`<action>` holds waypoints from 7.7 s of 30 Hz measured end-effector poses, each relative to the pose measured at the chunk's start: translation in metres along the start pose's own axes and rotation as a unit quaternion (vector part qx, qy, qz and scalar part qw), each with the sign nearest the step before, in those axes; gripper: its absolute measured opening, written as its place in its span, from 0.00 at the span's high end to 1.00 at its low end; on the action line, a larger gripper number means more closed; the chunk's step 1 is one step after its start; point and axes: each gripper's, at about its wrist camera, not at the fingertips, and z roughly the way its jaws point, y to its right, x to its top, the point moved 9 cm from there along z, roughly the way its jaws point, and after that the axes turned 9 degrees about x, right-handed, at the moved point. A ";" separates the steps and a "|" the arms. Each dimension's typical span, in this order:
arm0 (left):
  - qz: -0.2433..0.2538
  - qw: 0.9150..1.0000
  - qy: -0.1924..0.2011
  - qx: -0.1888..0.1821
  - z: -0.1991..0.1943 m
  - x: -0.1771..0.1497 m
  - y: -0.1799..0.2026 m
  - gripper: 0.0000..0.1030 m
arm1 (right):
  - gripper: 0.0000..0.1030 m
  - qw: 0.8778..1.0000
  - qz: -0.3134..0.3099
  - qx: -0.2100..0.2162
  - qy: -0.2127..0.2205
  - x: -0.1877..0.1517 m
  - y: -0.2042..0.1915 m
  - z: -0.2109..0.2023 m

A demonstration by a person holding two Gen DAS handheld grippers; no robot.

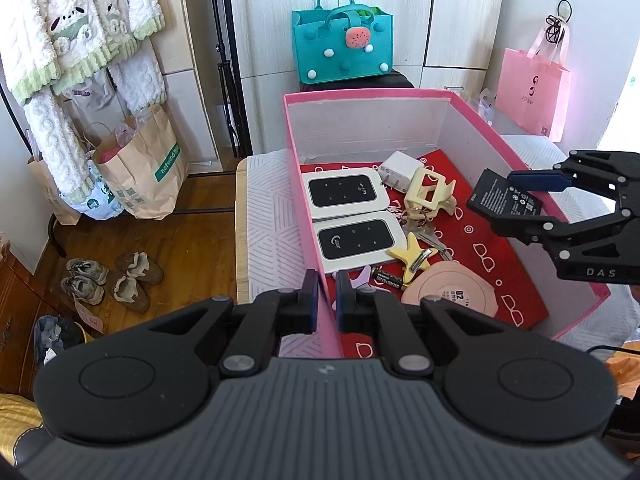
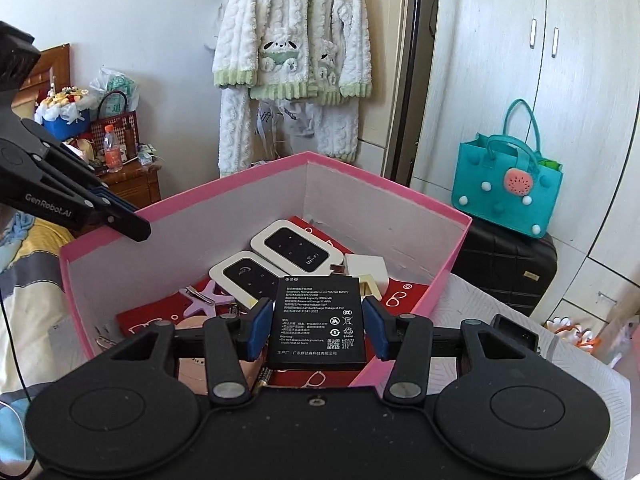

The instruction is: Organize rigid objects

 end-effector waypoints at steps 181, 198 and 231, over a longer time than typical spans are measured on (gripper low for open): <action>-0.028 0.996 0.071 0.037 -0.113 -0.021 0.132 0.00 | 0.00 0.959 0.256 -0.090 0.076 -0.054 0.012 -0.189; -0.070 0.994 0.040 0.069 -0.118 -0.049 0.145 0.00 | 0.00 0.953 0.243 -0.147 0.102 -0.071 -0.002 -0.226; -0.077 0.989 0.068 0.108 -0.104 -0.064 0.147 0.00 | 0.00 0.944 0.264 -0.176 0.092 -0.103 0.009 -0.220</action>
